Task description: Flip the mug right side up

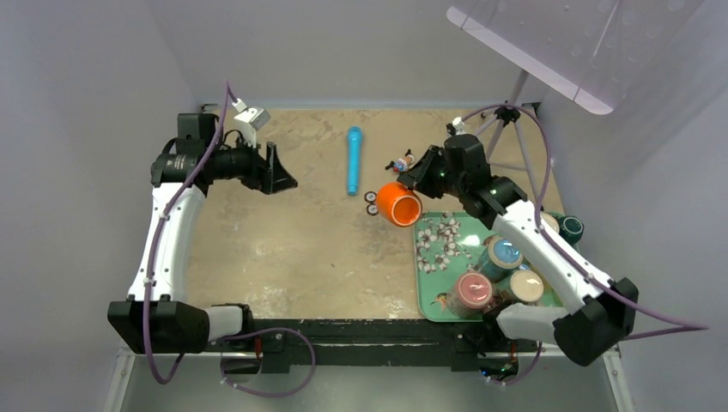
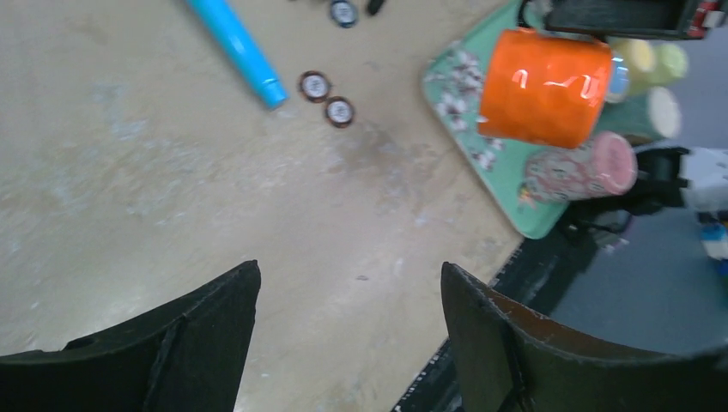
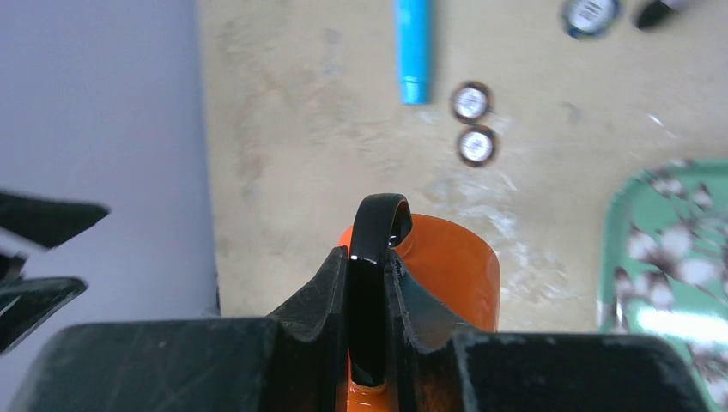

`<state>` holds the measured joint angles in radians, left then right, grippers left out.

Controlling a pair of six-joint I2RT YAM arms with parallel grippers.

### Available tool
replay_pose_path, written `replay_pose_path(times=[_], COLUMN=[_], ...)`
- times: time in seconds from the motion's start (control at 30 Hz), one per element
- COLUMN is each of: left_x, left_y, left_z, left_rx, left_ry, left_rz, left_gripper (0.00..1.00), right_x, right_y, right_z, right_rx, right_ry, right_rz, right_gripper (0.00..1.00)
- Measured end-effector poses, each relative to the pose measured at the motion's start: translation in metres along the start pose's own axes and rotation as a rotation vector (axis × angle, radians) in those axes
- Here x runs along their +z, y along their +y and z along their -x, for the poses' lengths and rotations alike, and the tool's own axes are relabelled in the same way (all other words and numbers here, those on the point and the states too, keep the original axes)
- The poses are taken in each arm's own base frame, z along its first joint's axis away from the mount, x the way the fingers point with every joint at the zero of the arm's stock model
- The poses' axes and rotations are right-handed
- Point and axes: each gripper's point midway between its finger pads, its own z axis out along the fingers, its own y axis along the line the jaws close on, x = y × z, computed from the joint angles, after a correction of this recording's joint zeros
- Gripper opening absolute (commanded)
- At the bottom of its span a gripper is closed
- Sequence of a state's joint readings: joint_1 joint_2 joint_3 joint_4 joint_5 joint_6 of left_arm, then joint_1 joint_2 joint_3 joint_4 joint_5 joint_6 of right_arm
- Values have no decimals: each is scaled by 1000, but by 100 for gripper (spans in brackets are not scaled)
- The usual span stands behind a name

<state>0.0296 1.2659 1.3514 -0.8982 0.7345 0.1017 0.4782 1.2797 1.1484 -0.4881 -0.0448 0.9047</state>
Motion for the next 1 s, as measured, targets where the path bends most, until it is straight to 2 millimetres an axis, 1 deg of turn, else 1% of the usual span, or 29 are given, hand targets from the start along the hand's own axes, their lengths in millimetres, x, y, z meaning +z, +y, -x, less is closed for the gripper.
replay_pose_path(times=[0.07,0.1,0.13,0.23,0.33,0.4,0.47,0.53,0.63,0.73,0.83,0.93,1.0], left_x=[-6,-9,-11,-19,-27,-33,-39,-46,-49,-48,-50,-57,-60], left_y=[-31,-46,-59,-101,-128,-146,-159,-168,-174,-173,-172,-175,-181], left_z=[6,8,8,7,9,16,23,33,44,54,64,69,65], left_rx=[14,22,24,-1,-40,-49,-54,-53,-39,-30,41,136,158], left_ry=[-5,-4,-2,10,19,1,-24,-55,-92,-109,-130,-156,-152], left_rz=[-124,-188,-244,-420,-520,-579,-615,-639,-648,-631,-600,-597,-626], left_gripper=[91,95,97,97,95,91,88,86,85,85,85,79,71], right_x=[-22,-30,-40,-66,-92,-109,-119,-126,-130,-126,-120,-118,-119], right_y=[34,48,65,114,162,188,203,214,226,229,228,228,229], right_z=[-1,0,-2,-9,-14,-13,-7,-2,0,-5,-10,-12,-13], right_rx=[-77,-106,-145,-260,-341,-369,-381,-390,-406,-419,-429,-432,-434], right_ry=[-32,-47,-64,-99,-126,-152,-183,-208,-218,-200,-177,-169,-169], right_rz=[139,194,264,455,629,727,785,829,876,887,882,881,890], right_gripper=[0,0,0,0,0,0,0,0,0,0,0,0,0])
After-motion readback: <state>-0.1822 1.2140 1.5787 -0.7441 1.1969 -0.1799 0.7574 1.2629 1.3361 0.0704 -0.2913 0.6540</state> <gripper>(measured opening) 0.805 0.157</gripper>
